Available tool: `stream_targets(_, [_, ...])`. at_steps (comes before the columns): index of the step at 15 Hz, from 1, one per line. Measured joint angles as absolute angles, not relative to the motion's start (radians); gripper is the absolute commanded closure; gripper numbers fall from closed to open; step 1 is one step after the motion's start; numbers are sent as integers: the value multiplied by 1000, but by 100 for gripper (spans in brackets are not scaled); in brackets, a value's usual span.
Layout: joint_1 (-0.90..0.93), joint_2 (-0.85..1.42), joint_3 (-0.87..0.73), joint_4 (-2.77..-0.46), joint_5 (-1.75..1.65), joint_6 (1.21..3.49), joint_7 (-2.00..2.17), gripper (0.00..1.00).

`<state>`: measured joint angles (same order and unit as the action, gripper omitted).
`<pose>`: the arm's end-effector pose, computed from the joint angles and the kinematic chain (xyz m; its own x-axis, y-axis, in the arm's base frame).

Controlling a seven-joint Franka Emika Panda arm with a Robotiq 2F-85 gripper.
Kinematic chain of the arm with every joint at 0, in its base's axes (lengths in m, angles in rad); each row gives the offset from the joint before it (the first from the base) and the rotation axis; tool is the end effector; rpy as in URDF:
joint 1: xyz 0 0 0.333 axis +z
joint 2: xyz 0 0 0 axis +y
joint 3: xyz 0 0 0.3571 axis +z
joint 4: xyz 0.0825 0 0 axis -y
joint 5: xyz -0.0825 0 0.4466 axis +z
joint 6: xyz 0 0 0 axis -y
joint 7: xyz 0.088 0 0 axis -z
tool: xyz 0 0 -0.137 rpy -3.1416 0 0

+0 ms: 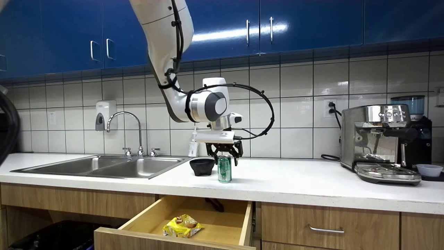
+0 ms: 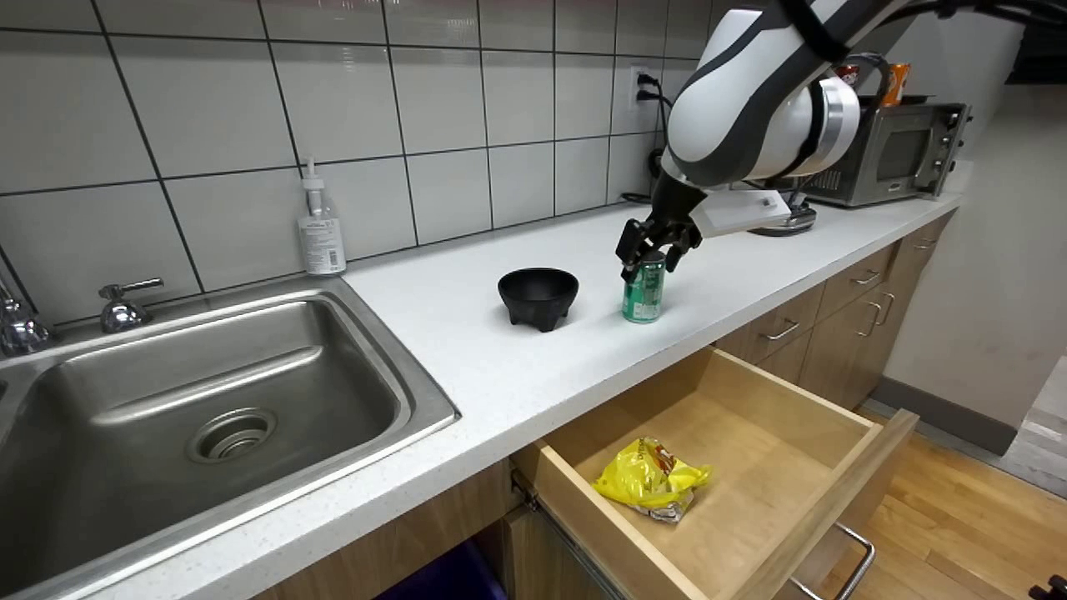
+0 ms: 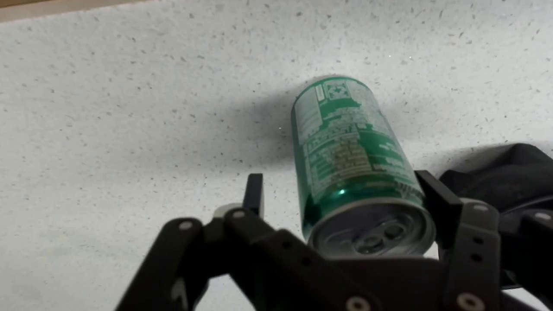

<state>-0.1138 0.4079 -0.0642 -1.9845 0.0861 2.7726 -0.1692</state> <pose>0.7031 -0.1273 0.2632 0.9263 -0.0619 0.3717 -0.0786 -0.9965 0.0298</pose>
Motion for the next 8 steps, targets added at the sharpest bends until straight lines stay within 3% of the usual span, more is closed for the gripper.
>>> stream_targets(2, [-114,410,-64,-1982,81,2773,-169,60])
stream_targets(8, [-114,412,-63,-1981,78,2772,-170,62])
